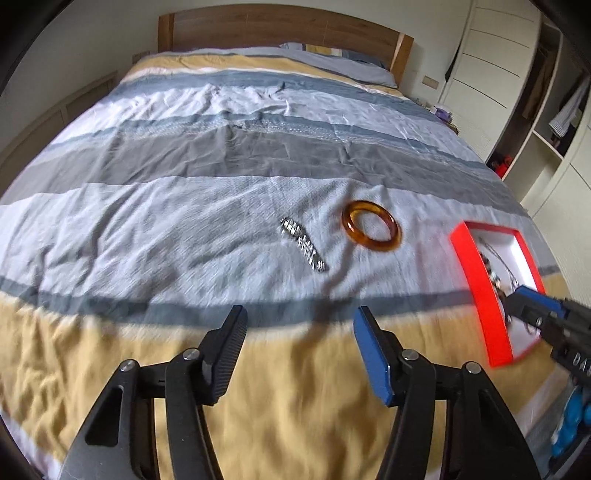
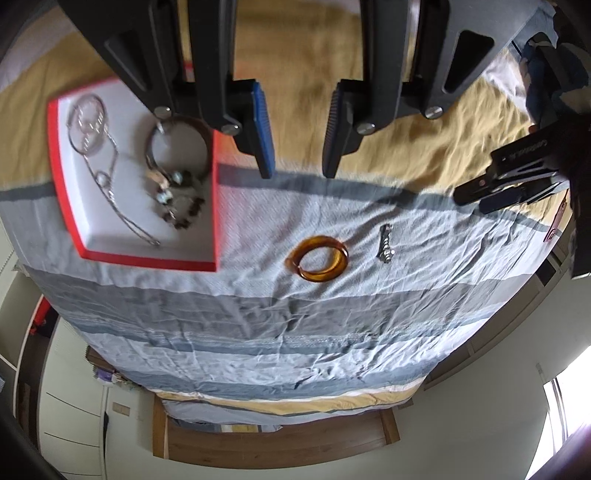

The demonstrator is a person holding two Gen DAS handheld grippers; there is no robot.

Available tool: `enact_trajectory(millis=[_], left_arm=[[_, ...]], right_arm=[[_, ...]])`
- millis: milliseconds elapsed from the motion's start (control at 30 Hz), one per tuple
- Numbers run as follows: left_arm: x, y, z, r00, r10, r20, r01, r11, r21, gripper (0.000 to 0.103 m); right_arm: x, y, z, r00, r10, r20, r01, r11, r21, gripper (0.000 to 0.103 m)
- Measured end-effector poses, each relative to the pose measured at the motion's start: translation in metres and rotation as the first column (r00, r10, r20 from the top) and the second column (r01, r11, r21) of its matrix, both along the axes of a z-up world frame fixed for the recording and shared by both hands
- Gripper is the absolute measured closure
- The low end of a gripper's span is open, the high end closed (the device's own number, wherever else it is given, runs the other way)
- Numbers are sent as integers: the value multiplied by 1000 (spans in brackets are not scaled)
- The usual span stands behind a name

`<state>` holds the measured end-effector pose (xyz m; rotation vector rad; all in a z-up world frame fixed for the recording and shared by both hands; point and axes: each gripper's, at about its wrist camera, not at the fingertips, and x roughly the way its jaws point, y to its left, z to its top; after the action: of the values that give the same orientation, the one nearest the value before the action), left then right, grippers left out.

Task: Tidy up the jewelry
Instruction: 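Grasp the silver watch with left tool while right tool grasps the amber bangle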

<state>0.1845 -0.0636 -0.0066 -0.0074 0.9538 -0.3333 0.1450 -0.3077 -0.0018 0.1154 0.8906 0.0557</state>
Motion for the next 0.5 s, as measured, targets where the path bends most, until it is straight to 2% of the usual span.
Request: enact_trajectory(millis=[233,400,500], left_arm=[[66,-28,-34,998,10,-59,-10,1000,-11,51],[94,-37,-57,996,24,-89,-23,1000,7,52],[103,-43,-65,997,12,-81,-9,1000,30,53]], right_arm=[[59,-3,-20,1000,0,-25,0,1000,15,78],[98,-9,-39,998,-19,-52,21,999,44,77],[120,-11,-50,998,-27,-63,32,997,68,77]])
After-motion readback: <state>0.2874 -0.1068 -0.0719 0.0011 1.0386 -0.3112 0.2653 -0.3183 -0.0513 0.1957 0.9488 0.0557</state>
